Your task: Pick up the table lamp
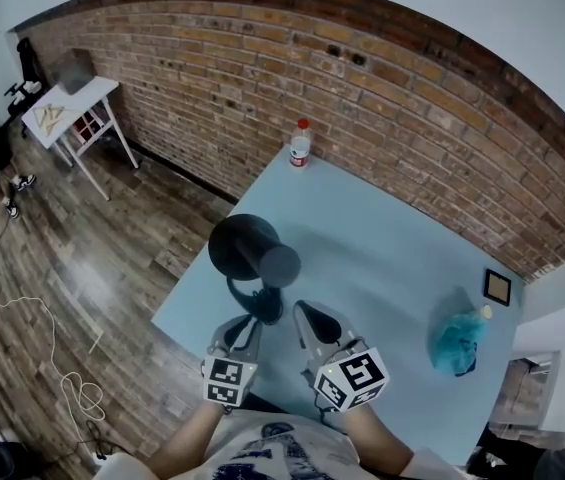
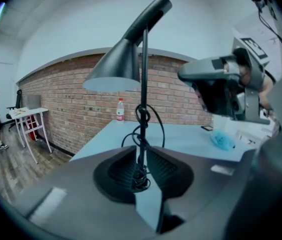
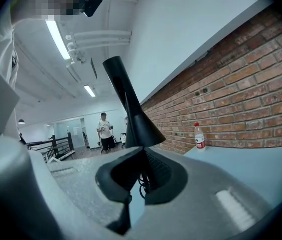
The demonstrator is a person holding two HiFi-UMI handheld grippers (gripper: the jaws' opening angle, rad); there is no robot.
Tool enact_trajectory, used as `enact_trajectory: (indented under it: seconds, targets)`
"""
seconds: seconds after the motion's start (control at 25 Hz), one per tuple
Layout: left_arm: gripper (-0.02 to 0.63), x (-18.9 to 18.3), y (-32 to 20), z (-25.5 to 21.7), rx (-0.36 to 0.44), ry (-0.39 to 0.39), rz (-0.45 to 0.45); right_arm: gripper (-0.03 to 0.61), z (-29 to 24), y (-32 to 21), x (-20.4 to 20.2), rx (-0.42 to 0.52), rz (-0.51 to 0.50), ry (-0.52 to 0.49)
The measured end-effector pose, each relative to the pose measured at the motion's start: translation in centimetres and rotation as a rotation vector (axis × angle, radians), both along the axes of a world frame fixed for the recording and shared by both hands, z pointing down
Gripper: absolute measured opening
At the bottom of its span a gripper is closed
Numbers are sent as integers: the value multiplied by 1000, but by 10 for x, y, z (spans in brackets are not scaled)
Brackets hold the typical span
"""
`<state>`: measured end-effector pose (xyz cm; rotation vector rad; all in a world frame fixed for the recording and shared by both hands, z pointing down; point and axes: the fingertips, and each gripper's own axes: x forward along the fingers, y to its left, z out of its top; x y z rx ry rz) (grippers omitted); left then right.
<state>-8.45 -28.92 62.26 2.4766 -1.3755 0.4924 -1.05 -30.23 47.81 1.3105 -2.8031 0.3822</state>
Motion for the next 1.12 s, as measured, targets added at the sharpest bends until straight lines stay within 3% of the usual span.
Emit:
enact_trajectory:
  seconds: [0.12,0.4,1.12]
  targets:
    - [66,3,-9,6,-4,-3,-4,-2,3,-5,-1,-7,-4,3]
    - [94,12,-20,27,-35,10,17,-2,9,-12,-6,-21,-6,-1]
    - [98,26,-42,50,-61,-28,38,-2,15,-13,-3,-39,0,2]
